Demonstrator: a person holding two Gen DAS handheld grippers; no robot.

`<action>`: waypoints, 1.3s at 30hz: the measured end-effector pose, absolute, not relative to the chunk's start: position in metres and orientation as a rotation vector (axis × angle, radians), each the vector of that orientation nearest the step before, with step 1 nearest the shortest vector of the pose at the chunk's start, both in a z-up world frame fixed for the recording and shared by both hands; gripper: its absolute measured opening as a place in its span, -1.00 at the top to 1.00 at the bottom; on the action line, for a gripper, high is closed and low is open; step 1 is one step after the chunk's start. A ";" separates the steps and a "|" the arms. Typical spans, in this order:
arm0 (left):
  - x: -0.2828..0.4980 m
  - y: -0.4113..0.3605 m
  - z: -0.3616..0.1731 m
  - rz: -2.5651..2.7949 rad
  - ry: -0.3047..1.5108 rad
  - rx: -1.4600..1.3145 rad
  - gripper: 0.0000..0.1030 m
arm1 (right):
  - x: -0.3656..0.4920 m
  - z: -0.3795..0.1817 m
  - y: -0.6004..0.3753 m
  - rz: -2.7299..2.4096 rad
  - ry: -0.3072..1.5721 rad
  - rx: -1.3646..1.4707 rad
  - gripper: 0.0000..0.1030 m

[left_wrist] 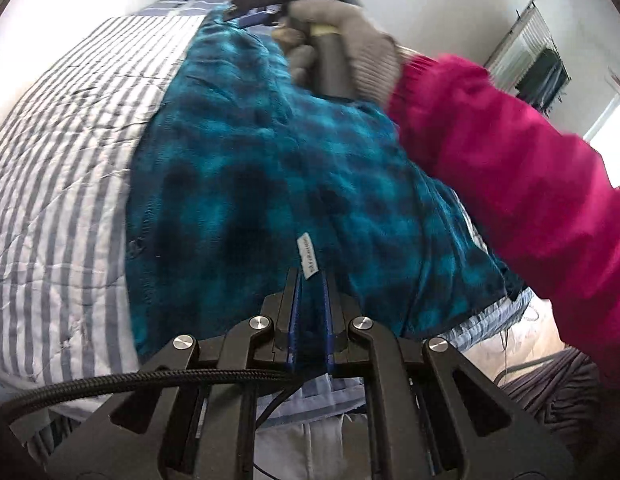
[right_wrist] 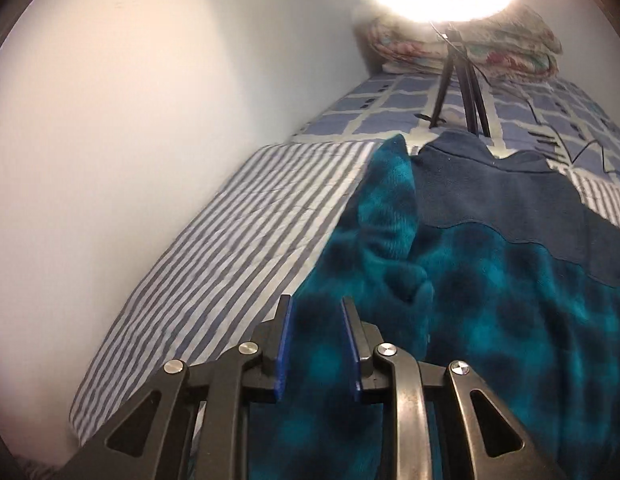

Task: Fold large clothes
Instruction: 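Open the left tool and release the folded shirt side, then grasp the extended plaid sleeve with the right tool and lift it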

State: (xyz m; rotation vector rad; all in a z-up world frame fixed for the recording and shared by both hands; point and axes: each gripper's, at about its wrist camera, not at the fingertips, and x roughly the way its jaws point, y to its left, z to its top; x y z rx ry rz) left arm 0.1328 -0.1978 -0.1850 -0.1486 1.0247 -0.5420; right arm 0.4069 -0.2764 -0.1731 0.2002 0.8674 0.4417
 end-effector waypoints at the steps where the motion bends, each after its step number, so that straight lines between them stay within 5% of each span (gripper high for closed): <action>1: 0.131 -0.200 -0.186 -0.548 1.026 -0.142 0.88 | 0.416 -0.180 -0.275 0.431 0.875 0.212 0.55; 6: 0.133 -0.213 -0.205 -0.577 1.082 -0.122 0.88 | 0.443 -0.226 -0.282 0.332 0.979 0.169 0.87; 11: 0.134 -0.223 -0.226 -0.585 1.106 -0.080 0.88 | 0.442 -0.227 -0.281 0.329 0.987 0.179 0.88; 19: 0.125 -0.220 -0.213 -0.589 1.066 -0.092 0.88 | 0.388 -0.162 -0.310 0.335 0.871 0.274 0.62; 24: 0.104 -0.200 -0.169 -0.588 0.954 -0.106 0.85 | 0.313 -0.112 -0.339 0.343 0.793 0.257 0.19; 28: 0.100 -0.188 -0.137 -0.593 0.895 -0.142 0.47 | 0.249 -0.082 -0.366 0.326 0.738 0.221 -0.12; 32: 0.100 -0.183 -0.110 -0.588 0.854 -0.116 0.41 | 0.190 -0.062 -0.396 0.286 0.697 0.186 -0.34; 34: 0.102 -0.184 -0.099 -0.589 0.839 -0.110 0.03 | 0.167 -0.056 -0.412 0.260 0.680 0.186 -0.47; 39: 0.115 -0.194 -0.071 -0.611 0.825 -0.083 -0.10 | 0.111 -0.055 -0.453 0.158 0.646 0.161 -0.66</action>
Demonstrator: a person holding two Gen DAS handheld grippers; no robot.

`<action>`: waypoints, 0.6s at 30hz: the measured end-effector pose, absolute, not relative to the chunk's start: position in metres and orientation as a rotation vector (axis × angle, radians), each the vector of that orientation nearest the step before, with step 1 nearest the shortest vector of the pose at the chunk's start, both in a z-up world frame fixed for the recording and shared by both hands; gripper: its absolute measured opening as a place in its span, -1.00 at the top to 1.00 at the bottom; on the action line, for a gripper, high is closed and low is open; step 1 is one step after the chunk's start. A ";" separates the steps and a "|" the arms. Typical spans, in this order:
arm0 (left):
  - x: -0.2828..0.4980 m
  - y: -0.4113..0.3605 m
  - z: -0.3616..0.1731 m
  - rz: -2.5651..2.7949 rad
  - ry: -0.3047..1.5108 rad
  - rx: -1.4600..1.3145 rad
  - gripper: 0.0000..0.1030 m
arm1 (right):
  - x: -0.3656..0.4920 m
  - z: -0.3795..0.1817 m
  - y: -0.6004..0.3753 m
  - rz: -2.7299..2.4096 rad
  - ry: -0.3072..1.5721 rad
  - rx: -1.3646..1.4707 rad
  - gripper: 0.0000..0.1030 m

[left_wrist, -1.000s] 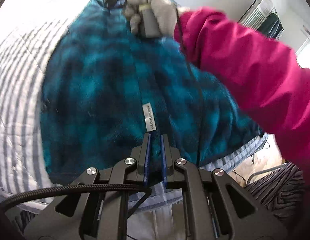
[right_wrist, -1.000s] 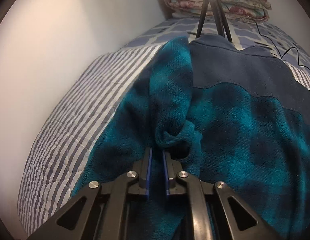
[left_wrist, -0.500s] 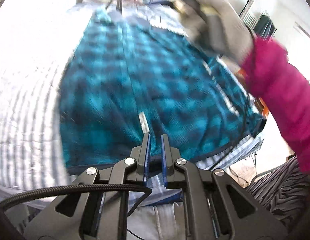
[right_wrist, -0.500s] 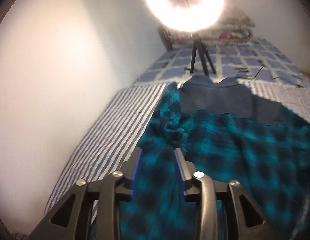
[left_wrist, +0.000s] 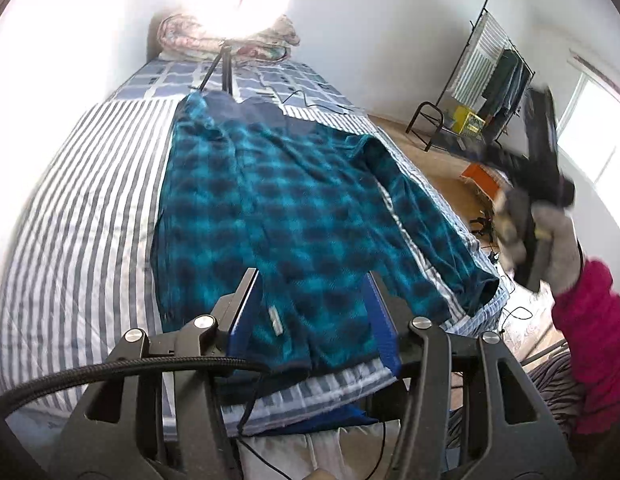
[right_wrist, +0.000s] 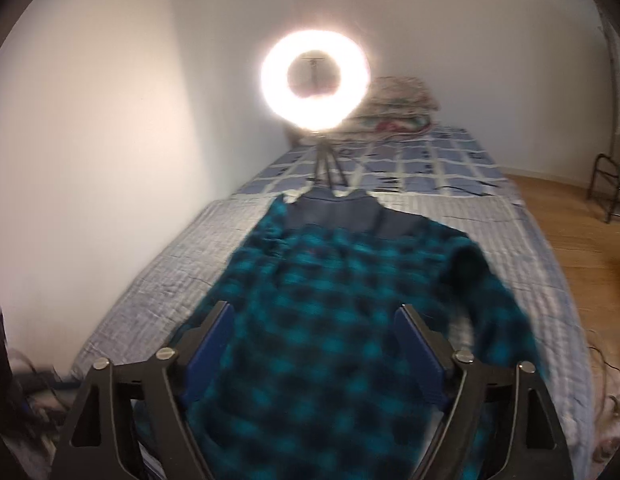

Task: Fold large clothes
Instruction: 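Grasp the extended plaid sleeve with the right tool and lift it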

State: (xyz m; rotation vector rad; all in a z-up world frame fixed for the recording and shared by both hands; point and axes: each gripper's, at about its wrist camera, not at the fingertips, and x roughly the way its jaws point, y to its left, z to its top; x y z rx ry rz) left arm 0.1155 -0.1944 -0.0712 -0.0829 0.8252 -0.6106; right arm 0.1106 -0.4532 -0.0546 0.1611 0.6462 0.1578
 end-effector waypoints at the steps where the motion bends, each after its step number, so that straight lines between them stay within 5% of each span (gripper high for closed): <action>1: 0.117 -0.196 -0.069 -0.616 0.822 -0.076 -0.17 | 0.100 -0.058 -0.465 0.129 0.647 0.161 -0.67; 10: 0.158 -0.226 -0.065 -0.679 0.869 -0.097 -0.18 | 0.045 -0.101 -0.580 -0.093 0.750 0.296 -0.67; 18: 0.174 -0.239 -0.086 -0.683 0.960 -0.151 -0.18 | 0.005 -0.164 -0.666 -0.225 0.871 0.493 -0.35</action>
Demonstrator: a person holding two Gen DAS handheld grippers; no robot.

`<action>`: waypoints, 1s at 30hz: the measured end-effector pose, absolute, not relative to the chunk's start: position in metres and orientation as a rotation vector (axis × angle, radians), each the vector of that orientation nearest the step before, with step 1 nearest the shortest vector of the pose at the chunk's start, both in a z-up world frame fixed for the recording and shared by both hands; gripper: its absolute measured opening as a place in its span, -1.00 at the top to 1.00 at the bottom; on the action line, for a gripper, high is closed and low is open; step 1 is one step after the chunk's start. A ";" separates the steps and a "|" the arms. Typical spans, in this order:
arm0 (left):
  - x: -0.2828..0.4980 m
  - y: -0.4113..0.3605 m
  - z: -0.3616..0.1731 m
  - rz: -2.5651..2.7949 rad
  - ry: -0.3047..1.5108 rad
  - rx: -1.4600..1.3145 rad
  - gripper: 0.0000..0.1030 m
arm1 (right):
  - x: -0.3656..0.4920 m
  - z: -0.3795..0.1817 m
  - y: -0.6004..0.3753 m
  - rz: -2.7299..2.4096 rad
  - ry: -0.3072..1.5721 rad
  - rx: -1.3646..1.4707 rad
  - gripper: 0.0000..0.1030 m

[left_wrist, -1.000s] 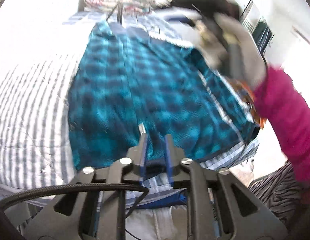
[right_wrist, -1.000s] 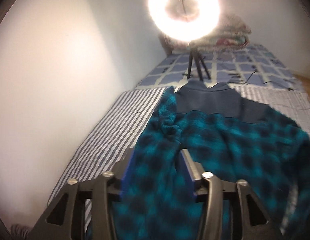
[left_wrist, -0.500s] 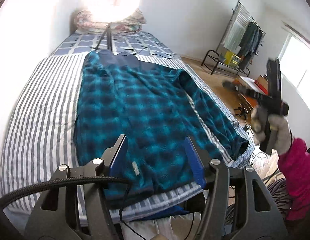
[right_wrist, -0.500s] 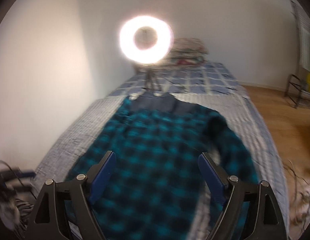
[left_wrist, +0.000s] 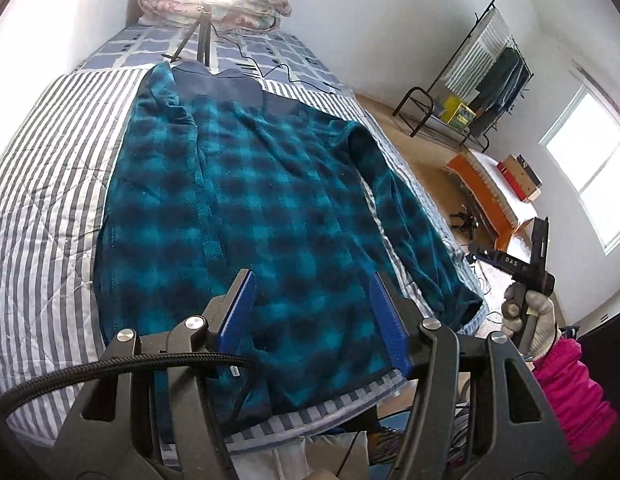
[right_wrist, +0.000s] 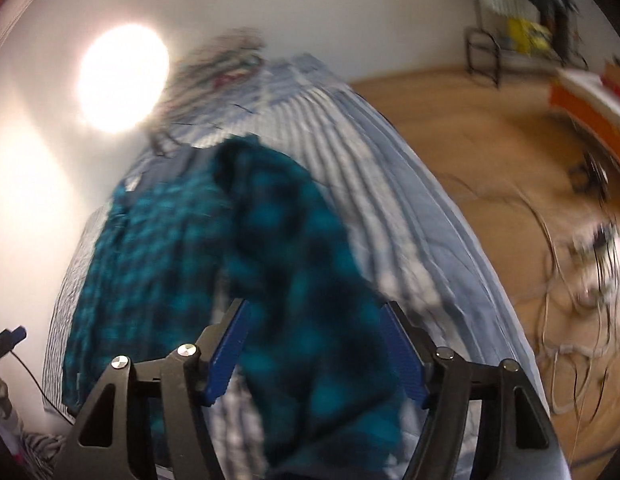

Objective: Fold large clothes

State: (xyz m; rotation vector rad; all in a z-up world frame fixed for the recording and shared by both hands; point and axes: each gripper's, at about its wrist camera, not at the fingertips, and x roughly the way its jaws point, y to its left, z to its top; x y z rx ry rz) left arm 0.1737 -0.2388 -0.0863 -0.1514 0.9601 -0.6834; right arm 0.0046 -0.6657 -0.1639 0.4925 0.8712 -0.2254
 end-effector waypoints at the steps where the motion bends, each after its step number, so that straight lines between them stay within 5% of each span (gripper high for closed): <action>1: 0.173 -0.241 -0.086 -0.688 0.961 -0.147 -0.18 | -0.001 -0.170 -0.672 -0.227 0.885 0.518 -0.32; 4: 0.173 -0.250 -0.089 -0.701 0.968 -0.130 -0.18 | -0.011 -0.184 -0.673 -0.212 0.936 0.510 -0.09; 13: 0.160 -0.279 -0.091 -0.765 0.970 -0.048 -0.18 | -0.032 -0.227 -0.665 -0.157 1.106 0.517 -0.04; 21: 0.151 -0.283 -0.087 -0.784 0.936 -0.001 -0.18 | -0.061 -0.215 -0.684 -0.005 0.965 0.827 0.89; 30: 0.154 -0.270 -0.090 -0.759 0.943 -0.033 -0.18 | -0.046 -0.160 -0.645 0.044 0.836 0.740 0.91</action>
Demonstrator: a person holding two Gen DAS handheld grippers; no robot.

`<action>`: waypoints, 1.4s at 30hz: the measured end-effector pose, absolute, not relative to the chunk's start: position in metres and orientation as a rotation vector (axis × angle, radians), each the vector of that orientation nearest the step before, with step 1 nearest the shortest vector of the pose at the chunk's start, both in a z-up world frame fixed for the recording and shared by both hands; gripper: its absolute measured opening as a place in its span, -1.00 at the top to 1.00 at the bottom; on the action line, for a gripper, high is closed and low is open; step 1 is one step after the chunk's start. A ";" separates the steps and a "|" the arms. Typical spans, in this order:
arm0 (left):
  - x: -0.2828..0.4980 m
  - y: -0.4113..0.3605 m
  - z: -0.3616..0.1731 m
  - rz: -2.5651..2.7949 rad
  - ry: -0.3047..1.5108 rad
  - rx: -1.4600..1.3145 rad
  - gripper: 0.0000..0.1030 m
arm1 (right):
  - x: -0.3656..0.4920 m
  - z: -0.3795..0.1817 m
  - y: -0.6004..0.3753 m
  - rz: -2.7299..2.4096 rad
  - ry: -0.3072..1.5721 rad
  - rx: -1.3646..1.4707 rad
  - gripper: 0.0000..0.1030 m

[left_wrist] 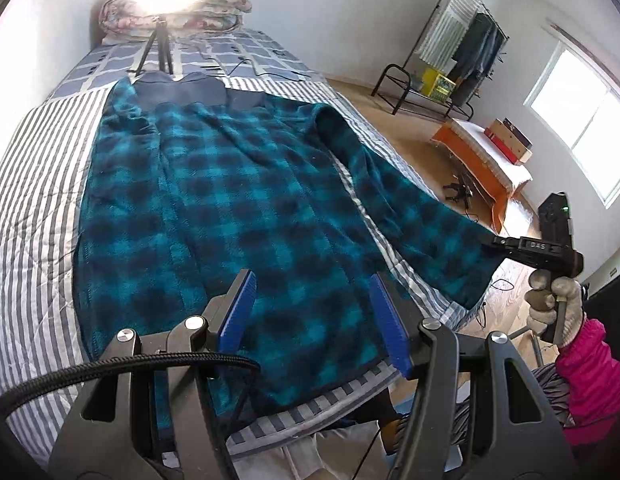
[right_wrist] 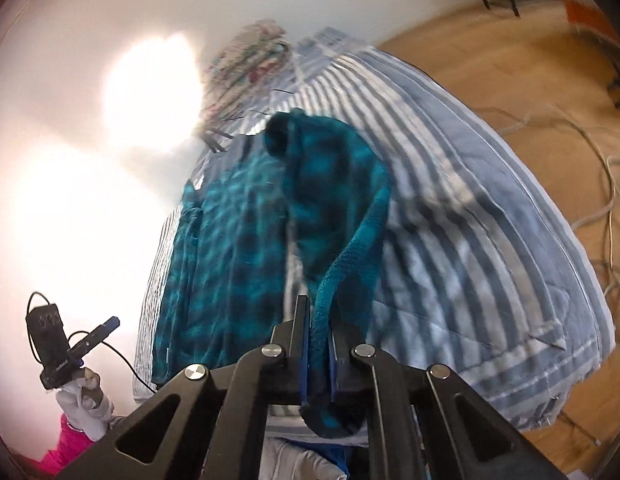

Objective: Fold large clothes

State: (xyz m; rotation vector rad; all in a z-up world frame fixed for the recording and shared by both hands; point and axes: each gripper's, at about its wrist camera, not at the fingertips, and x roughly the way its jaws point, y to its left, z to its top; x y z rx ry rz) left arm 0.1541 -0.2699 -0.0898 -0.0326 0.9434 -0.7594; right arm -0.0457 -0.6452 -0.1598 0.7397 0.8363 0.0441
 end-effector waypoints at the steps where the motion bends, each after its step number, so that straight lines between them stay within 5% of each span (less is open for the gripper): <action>1: 0.156 -0.267 -0.091 -0.753 0.948 -0.042 -0.18 | -0.044 -0.155 -0.638 0.048 0.832 0.717 0.91; 11: 0.163 -0.239 -0.094 -0.699 0.959 -0.131 -0.18 | 0.010 -0.108 -0.507 0.202 0.874 0.290 0.92; 25: 0.160 -0.222 -0.124 -0.644 1.024 -0.208 -0.18 | 0.042 -0.195 -0.378 0.444 1.165 0.004 0.91; 28: 0.158 -0.226 -0.137 -0.645 1.052 -0.230 -0.18 | 0.041 -0.204 -0.377 0.465 1.184 0.005 0.72; 30: 0.157 -0.230 -0.145 -0.650 1.071 -0.249 -0.18 | 0.039 -0.198 -0.382 0.493 1.171 0.034 0.36; 35: 0.159 -0.250 -0.169 -0.684 1.158 -0.315 -0.18 | 0.034 -0.163 -0.407 0.515 1.080 0.116 0.06; 42: 0.162 -0.282 -0.195 -0.710 1.230 -0.331 -0.18 | 0.066 -0.129 -0.466 0.379 0.987 0.180 0.04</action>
